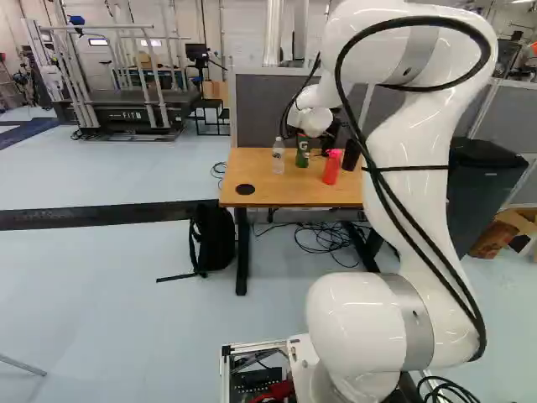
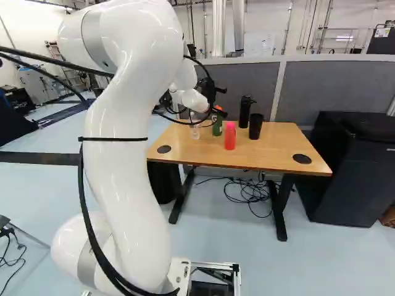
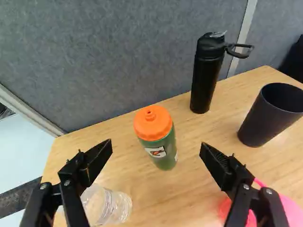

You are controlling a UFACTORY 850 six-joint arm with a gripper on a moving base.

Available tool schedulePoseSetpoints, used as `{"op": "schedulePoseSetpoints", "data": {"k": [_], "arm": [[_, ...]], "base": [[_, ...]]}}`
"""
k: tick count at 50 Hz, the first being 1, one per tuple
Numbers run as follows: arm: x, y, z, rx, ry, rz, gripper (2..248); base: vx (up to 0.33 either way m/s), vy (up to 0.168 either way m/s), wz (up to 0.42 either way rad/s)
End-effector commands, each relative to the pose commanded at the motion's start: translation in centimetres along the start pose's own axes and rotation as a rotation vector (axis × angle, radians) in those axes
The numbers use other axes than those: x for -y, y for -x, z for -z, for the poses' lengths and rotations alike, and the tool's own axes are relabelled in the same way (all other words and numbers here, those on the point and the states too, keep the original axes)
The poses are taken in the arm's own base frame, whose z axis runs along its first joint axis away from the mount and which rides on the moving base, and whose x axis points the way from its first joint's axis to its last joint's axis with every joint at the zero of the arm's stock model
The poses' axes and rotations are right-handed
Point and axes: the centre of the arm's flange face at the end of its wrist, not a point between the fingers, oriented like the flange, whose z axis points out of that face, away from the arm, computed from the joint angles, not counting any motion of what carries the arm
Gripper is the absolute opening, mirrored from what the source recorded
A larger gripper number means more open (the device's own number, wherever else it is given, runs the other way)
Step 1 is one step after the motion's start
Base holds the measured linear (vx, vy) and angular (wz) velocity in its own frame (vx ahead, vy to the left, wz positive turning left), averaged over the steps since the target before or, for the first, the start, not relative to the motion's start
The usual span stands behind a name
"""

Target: Pick up the green bottle from the table

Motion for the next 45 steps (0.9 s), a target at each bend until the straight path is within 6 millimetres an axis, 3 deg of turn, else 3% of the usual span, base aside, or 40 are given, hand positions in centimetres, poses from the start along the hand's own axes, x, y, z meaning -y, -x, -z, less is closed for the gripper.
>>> {"op": "schedulePoseSetpoints", "data": {"k": [26, 45], "arm": [[0.9, 0.7, -5.2, 0.000, -0.006, 0.003, 247], [0.8, 2.4, -7.3, 0.024, 0.000, 0.007, 247]], "base": [[0.000, 0.000, 0.000], [0.000, 0.000, 0.000]]}}
